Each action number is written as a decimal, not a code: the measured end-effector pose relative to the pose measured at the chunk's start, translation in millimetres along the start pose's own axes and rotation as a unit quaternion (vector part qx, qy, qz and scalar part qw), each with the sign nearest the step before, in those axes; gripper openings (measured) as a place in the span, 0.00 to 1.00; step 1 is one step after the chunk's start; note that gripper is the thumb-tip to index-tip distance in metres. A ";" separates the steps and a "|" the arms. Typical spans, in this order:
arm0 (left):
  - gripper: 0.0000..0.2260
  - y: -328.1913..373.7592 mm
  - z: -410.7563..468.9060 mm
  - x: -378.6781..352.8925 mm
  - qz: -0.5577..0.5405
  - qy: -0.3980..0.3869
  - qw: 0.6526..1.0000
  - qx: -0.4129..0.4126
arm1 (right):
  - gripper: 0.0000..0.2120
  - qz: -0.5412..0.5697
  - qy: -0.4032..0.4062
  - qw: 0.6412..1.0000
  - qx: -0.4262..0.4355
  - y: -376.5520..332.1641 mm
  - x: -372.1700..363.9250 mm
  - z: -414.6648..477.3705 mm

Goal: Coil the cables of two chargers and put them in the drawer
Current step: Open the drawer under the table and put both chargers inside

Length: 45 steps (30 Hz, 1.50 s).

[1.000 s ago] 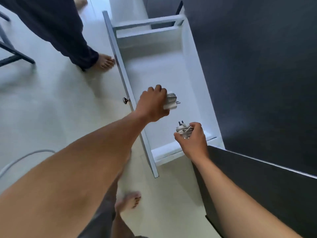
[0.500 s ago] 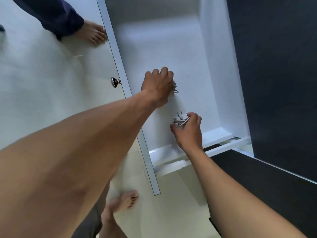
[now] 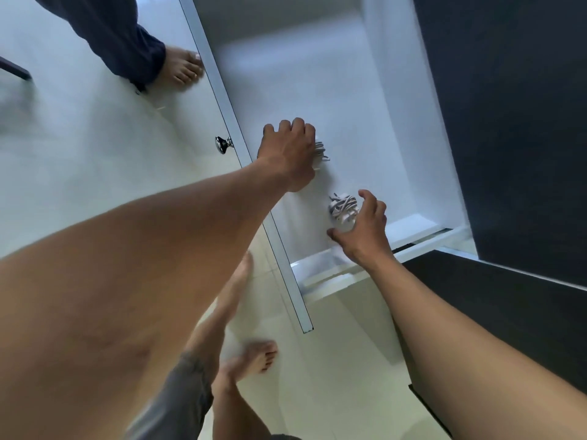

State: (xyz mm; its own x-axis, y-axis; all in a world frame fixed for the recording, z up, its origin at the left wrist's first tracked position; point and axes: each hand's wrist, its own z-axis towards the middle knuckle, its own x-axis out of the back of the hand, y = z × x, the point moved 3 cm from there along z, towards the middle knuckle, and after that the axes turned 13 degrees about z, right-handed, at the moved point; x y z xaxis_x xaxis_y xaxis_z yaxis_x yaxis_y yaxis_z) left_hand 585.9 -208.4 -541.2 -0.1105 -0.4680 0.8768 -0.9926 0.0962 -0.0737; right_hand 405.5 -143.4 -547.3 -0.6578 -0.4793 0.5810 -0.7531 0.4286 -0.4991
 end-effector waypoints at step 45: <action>0.25 -4.5 -114.8 19.9 -0.479 -0.084 0.858 0.168 | 0.36 0.842 0.080 0.427 -0.319 -73.0 -22.8 -149.9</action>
State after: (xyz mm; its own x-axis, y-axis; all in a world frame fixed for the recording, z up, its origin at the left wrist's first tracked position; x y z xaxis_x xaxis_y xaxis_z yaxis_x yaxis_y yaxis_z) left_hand 593.9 -117.3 -468.9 0.7858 -0.3143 0.5327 -0.5876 -0.6482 0.4843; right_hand 477.0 -49.0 -427.7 -0.2142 0.9573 -0.1943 0.9768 0.2088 -0.0480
